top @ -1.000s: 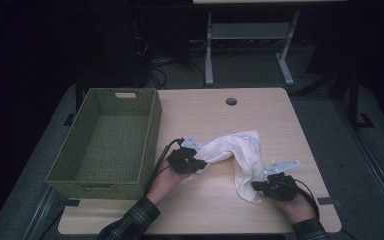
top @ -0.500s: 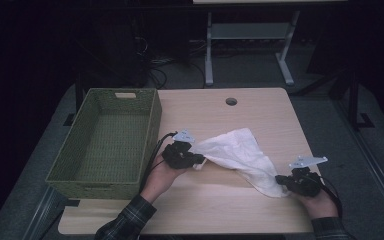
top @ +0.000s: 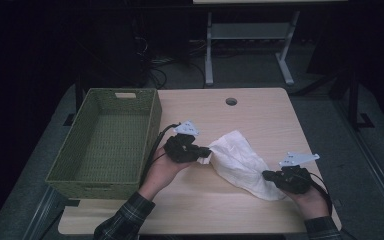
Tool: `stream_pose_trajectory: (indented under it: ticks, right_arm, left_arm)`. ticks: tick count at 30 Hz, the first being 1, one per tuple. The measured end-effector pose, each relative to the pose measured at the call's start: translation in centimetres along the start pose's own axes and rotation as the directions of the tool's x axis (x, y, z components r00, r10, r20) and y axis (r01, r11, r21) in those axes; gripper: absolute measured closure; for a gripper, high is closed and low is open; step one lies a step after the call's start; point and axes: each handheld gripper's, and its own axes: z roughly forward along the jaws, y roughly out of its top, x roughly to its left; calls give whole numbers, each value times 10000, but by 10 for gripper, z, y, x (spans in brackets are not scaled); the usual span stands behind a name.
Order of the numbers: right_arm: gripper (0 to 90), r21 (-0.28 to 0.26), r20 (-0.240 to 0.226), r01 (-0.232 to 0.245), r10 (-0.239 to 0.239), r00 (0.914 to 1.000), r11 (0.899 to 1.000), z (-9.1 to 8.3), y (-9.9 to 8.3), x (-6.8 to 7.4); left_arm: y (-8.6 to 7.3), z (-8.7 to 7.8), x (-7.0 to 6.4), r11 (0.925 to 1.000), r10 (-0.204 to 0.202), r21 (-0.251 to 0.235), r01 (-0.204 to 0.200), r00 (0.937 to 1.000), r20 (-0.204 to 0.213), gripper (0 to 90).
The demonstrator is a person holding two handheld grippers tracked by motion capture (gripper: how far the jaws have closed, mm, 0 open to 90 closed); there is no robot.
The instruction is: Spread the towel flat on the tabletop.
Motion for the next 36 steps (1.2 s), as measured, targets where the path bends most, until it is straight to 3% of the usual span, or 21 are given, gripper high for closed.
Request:
stream_pose_trajectory:
  ticks: [3, 8, 11, 15, 18, 21, 25, 30, 34, 36]
  right_arm:
    - [868, 1, -11, -29, 29, 10000, 10000, 1, 1, 1]
    - [868, 235, -70, -31, 33, 10000, 9997, 8, -3, -2]
    - [868, 376, -91, -65, 68, 9999, 9993, 13, -4, -2]
    - [868, 817, 6, 65, -66, 10000, 9966, 20, -6, -2]
    - [868, 1056, 64, 132, -140, 9999, 9943, 23, -8, -2]
    - [869, 1285, 175, 178, -202, 9996, 9915, 25, -10, -3]
    - [870, 1222, 204, 119, -145, 9997, 9924, 24, -12, -6]
    - [876, 1092, 379, -78, 36, 9993, 9940, 21, -15, -11]
    - [881, 1128, 637, -133, 61, 9980, 9935, 18, -17, -17]
    - [881, 1113, 684, -146, 70, 9976, 9937, 17, -18, -18]
  left_arm:
    - [6, -4, 1, 9999, 16, -157, -13, 9997, 233, 880]
    - [4, 5, 3, 9994, 10, 336, -27, 9986, 524, 873]
    - [1, 16, 8, 9972, 134, 732, -151, 9996, 231, 866]
    - [-4, 33, 21, 9928, -176, 1180, 189, 9998, -120, 866]
    - [-7, 42, 30, 9887, -192, 1479, 245, 9991, -372, 864]
    - [-11, 51, 37, 9865, -394, 1560, 490, 9972, -642, 860]
    - [-19, 60, 49, 9797, -487, 1898, 651, 9948, -898, 849]
    - [-33, 73, 59, 9686, -650, 2294, 955, 9884, -1369, 747]
    - [-33, 68, 61, 9758, -811, 1864, 1146, 9806, -1783, 573]
    - [-29, 60, 60, 9821, -841, 1506, 1133, 9786, -1879, 564]
